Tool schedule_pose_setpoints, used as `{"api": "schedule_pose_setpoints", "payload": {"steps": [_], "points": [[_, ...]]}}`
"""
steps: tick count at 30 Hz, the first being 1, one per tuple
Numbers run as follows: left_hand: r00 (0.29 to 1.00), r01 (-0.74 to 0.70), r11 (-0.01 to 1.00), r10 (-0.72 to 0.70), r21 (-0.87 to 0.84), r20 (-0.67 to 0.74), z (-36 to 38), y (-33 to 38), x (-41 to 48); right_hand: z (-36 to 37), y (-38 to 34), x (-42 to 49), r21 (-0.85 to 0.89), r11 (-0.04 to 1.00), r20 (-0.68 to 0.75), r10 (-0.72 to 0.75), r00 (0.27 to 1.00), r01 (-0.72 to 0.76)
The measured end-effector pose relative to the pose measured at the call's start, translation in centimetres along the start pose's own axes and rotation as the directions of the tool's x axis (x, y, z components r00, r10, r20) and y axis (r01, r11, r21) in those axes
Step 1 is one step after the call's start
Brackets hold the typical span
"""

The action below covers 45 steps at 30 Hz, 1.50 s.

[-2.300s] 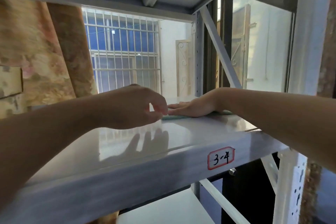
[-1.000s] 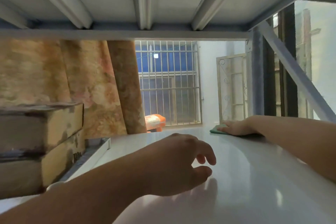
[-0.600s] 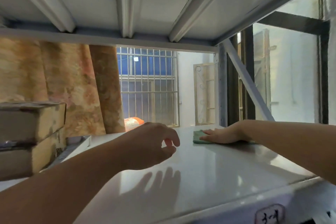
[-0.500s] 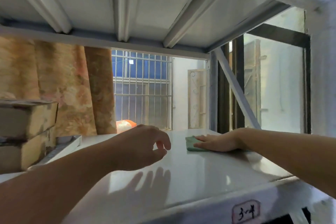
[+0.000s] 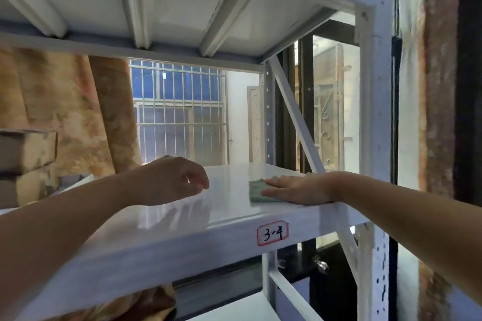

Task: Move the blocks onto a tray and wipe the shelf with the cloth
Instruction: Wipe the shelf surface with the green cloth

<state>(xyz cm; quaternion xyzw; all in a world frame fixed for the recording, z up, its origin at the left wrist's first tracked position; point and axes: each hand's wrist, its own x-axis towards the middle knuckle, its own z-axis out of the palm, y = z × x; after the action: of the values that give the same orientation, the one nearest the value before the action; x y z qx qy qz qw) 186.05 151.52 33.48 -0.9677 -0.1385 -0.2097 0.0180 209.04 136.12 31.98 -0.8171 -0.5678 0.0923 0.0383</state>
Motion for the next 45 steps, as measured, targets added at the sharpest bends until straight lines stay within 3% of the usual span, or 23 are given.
{"api": "schedule_pose_setpoints", "payload": {"steps": [5, 17, 23, 31, 35, 41, 45], "points": [[1.0, 0.015, 0.999, -0.015, 0.032, -0.016, -0.2, -0.1, -0.2, 0.4, 0.1, -0.6, -0.076, 0.997, -0.009, -0.018, 1.0, 0.017], [0.996, -0.025, 0.99, 0.013, -0.137, -0.088, -1.9, 1.7, -0.3, 1.2, -4.6, -1.1, -0.044, 0.997, 0.002, -0.056, 0.998, 0.056], [0.997, -0.016, 0.982, 0.0, -0.186, -0.083, -2.3, 1.7, -0.6, 2.2, -9.8, -1.5, -0.154, 0.972, -0.006, -0.179, 0.984, 0.176], [0.998, 0.058, 0.975, -0.06, -0.212, -0.004, -2.9, -0.1, -1.2, 3.3, -16.8, -0.9, -0.129, 0.945, 0.014, -0.303, 0.953, 0.302], [0.993, 0.121, 0.979, -0.118, -0.165, 0.027, -4.5, -2.2, -2.4, 3.4, -18.3, -0.1, -0.242, 0.862, 0.071, -0.441, 0.895, 0.444], [0.958, 0.214, 0.943, -0.253, -0.253, -0.134, -5.7, -5.6, -5.6, 4.0, -21.3, 1.3, -0.184, 0.847, 0.071, -0.494, 0.867, 0.498], [0.934, 0.187, 0.932, -0.267, -0.309, -0.239, -5.9, -5.3, -6.1, 4.1, -22.7, 2.0, -0.161, 0.852, 0.079, -0.492, 0.867, 0.498]]}}
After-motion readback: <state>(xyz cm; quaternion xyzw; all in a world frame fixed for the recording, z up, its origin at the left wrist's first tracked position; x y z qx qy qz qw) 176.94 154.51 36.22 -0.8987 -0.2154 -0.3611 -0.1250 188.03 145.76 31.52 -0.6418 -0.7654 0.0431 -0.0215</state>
